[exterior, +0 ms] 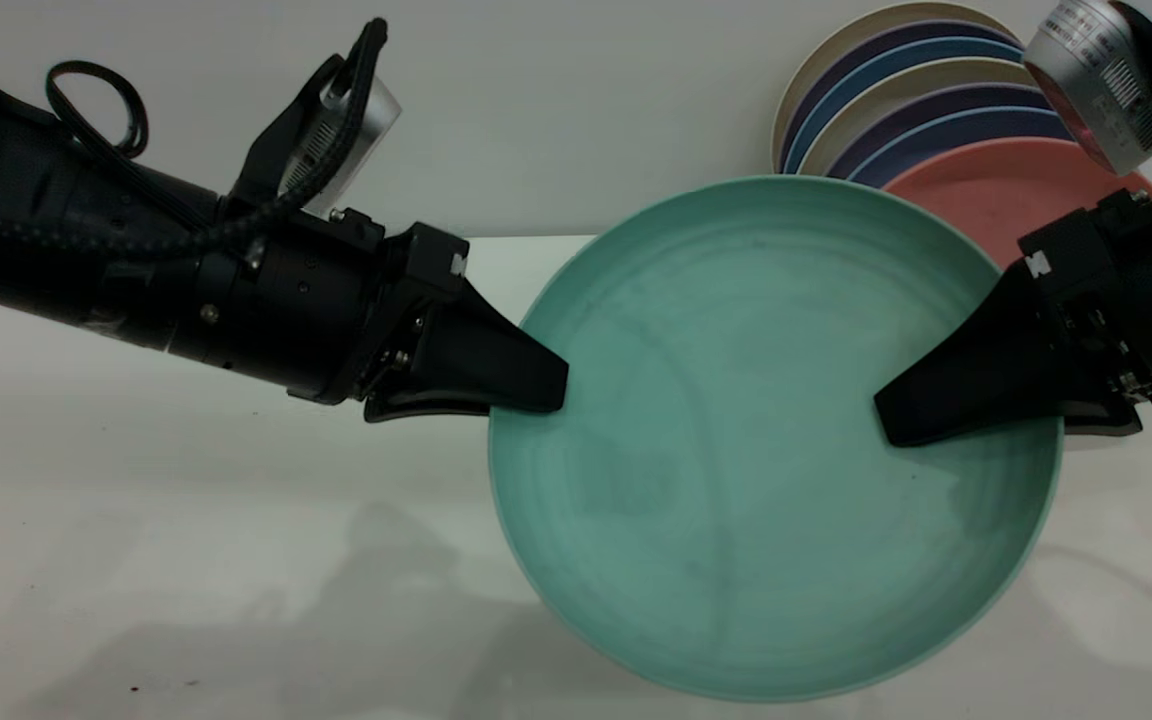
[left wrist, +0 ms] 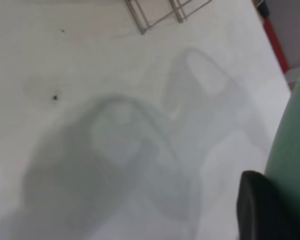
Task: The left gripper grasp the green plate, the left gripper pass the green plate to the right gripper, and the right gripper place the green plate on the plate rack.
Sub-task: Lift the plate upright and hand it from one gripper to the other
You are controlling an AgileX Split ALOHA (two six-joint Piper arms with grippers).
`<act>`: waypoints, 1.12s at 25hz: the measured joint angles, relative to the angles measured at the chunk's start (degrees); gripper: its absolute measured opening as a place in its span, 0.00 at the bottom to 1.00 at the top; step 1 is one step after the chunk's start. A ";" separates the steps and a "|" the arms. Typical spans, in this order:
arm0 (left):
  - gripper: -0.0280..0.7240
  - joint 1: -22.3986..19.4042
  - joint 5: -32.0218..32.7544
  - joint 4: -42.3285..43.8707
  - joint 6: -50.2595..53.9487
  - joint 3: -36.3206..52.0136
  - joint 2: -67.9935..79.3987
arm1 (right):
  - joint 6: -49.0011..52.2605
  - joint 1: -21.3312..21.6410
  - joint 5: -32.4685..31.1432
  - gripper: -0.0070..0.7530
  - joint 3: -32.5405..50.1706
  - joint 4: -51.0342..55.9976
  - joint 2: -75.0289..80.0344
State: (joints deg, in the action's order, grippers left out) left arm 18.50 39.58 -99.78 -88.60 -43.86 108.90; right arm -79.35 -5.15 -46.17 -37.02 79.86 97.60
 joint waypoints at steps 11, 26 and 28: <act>0.89 0.00 6.46 4.56 0.99 -0.07 0.00 | -0.29 0.00 -0.95 0.15 0.00 -1.25 0.00; 0.83 -4.81 5.13 31.42 13.82 -0.55 -0.12 | -0.43 -0.02 -3.15 0.15 0.00 -1.50 0.00; 0.82 -6.45 3.95 36.63 17.80 -0.55 -0.12 | -0.43 -0.02 -3.36 0.15 0.00 -1.62 0.05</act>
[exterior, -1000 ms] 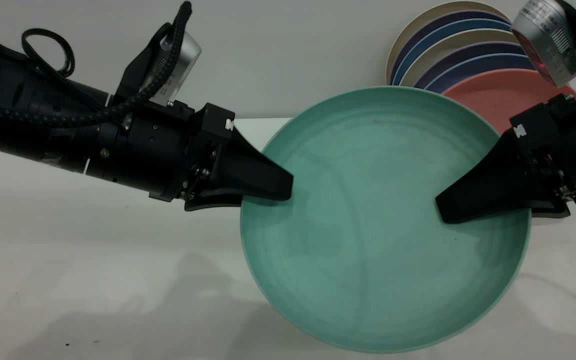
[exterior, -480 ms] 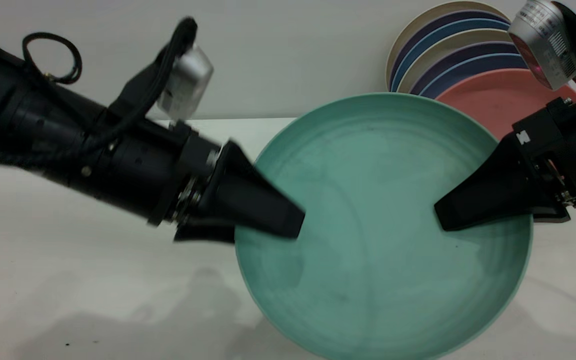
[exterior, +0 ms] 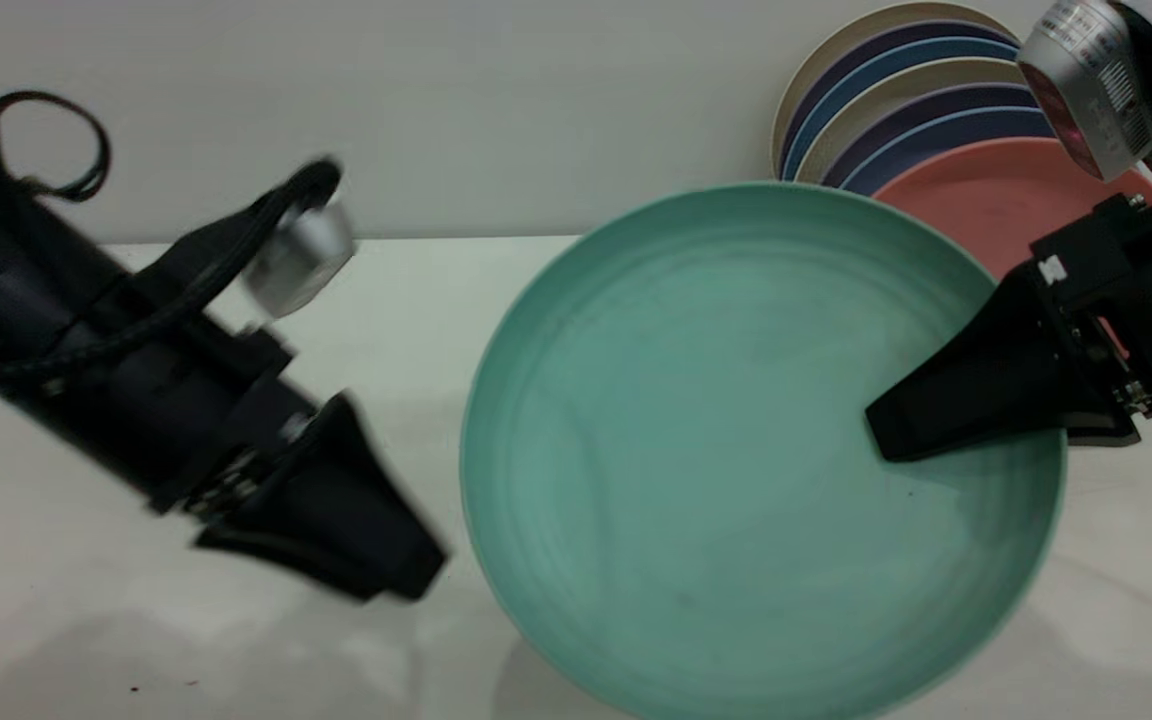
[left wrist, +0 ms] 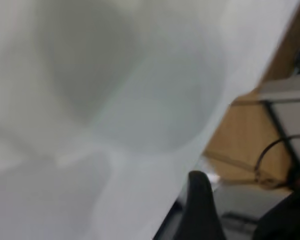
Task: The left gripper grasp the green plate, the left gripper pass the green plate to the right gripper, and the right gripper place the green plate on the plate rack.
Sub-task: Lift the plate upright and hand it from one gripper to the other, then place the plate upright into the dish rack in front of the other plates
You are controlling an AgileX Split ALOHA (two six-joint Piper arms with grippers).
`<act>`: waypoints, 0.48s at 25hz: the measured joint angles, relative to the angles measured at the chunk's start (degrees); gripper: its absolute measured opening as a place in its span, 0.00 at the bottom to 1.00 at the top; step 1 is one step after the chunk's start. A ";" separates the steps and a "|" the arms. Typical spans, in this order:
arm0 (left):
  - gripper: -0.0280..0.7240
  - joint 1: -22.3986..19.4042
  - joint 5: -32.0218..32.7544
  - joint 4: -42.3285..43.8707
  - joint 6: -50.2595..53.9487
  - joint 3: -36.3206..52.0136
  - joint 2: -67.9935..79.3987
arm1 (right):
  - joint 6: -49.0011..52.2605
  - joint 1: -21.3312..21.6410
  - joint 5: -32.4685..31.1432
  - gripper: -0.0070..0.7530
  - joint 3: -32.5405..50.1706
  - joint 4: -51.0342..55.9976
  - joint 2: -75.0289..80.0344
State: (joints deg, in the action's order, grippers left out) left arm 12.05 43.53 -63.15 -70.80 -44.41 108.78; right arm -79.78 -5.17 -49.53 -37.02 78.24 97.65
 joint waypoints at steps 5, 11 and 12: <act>0.82 -1.65 1.69 14.49 12.29 -2.38 0.00 | 0.00 0.00 0.35 0.15 0.00 0.00 0.00; 0.82 -1.65 2.71 34.38 32.88 -7.30 0.00 | 1.21 0.00 6.73 0.15 -1.15 -7.83 0.00; 0.82 -1.65 2.65 37.41 37.67 -8.01 0.00 | 2.19 0.00 8.08 0.15 -1.75 -10.01 0.00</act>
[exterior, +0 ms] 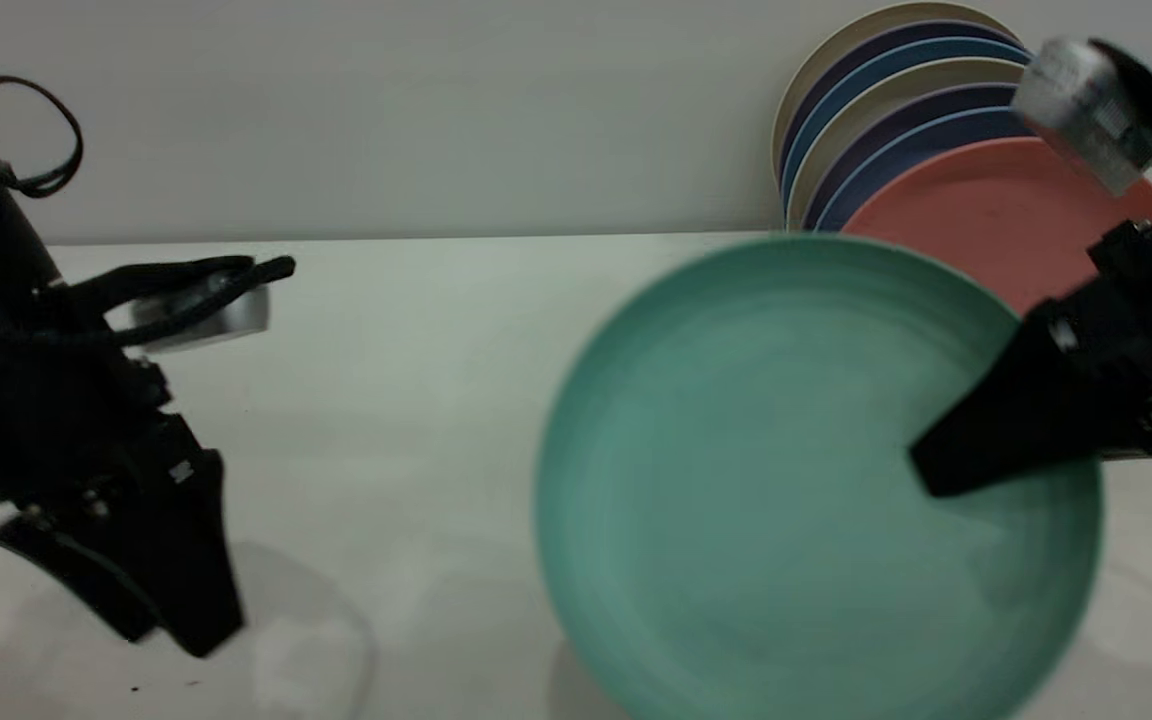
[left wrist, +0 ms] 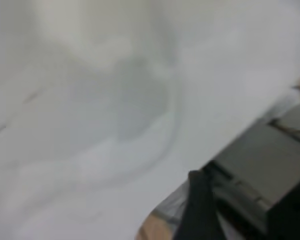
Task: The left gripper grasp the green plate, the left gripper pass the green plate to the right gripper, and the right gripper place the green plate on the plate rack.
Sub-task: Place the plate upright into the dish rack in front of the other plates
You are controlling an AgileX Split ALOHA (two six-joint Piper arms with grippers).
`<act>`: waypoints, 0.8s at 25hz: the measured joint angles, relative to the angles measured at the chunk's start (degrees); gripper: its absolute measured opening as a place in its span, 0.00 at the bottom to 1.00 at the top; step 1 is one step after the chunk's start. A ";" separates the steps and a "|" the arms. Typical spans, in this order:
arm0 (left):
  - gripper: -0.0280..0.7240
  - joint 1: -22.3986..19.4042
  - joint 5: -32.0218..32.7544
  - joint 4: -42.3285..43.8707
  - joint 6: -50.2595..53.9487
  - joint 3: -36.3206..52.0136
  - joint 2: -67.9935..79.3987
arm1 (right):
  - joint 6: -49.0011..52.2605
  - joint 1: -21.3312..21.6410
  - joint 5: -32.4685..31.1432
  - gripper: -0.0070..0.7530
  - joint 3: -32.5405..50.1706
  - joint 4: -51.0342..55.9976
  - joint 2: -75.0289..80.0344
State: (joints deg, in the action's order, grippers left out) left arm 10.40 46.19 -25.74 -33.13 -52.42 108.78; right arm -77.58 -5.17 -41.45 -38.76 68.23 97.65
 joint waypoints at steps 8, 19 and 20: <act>0.82 0.00 -0.01 21.37 25.26 -2.65 0.00 | 1.41 -1.61 3.79 0.15 -6.70 -26.29 -4.37; 0.82 0.00 -0.01 23.05 26.64 -2.79 0.00 | -0.44 -5.61 -1.65 0.15 -20.13 -51.62 -11.13; 0.82 0.00 -0.01 23.05 26.64 -2.79 0.00 | -0.44 -5.61 -1.86 0.15 -21.29 -52.94 -11.13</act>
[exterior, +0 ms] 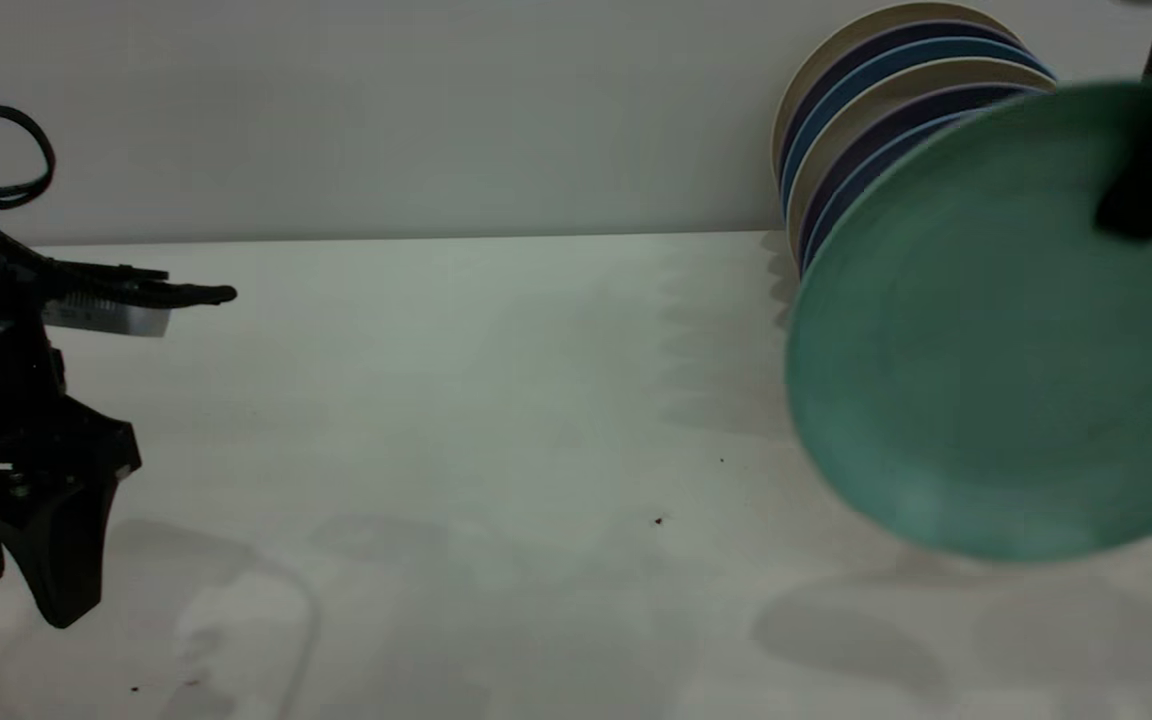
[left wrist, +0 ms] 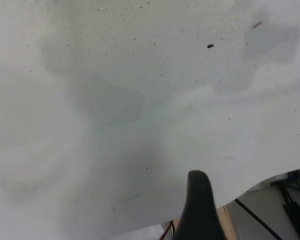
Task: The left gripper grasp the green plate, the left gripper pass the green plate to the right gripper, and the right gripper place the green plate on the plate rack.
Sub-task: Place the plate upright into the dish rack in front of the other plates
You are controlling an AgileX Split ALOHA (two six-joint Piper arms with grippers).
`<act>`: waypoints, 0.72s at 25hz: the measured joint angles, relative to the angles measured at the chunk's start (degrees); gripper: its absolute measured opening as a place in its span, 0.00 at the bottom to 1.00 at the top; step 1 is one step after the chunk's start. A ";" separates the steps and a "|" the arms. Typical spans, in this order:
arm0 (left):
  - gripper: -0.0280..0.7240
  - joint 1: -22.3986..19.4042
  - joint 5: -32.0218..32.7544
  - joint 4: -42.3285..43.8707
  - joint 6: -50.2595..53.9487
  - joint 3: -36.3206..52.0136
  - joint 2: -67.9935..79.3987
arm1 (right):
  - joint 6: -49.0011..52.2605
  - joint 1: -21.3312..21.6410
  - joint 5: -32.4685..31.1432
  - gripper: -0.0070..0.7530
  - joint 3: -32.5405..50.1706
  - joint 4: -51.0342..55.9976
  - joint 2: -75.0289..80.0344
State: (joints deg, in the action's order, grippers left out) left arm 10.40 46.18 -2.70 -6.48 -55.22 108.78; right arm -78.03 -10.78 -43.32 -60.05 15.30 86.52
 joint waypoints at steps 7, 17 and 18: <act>0.82 0.00 -0.11 0.00 0.00 0.00 0.00 | 0.17 0.70 -2.73 0.15 -8.63 -5.54 1.47; 0.82 0.00 -0.57 0.00 0.00 0.00 0.00 | 0.53 1.81 -5.21 0.15 -20.60 -9.08 9.92; 0.82 0.00 -0.62 0.00 0.00 0.00 0.00 | 0.53 1.81 -5.21 0.15 -21.38 -9.95 10.71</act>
State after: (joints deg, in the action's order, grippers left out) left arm 10.40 45.56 -2.70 -6.48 -55.22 108.78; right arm -77.50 -8.97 -48.53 -81.43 5.35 97.23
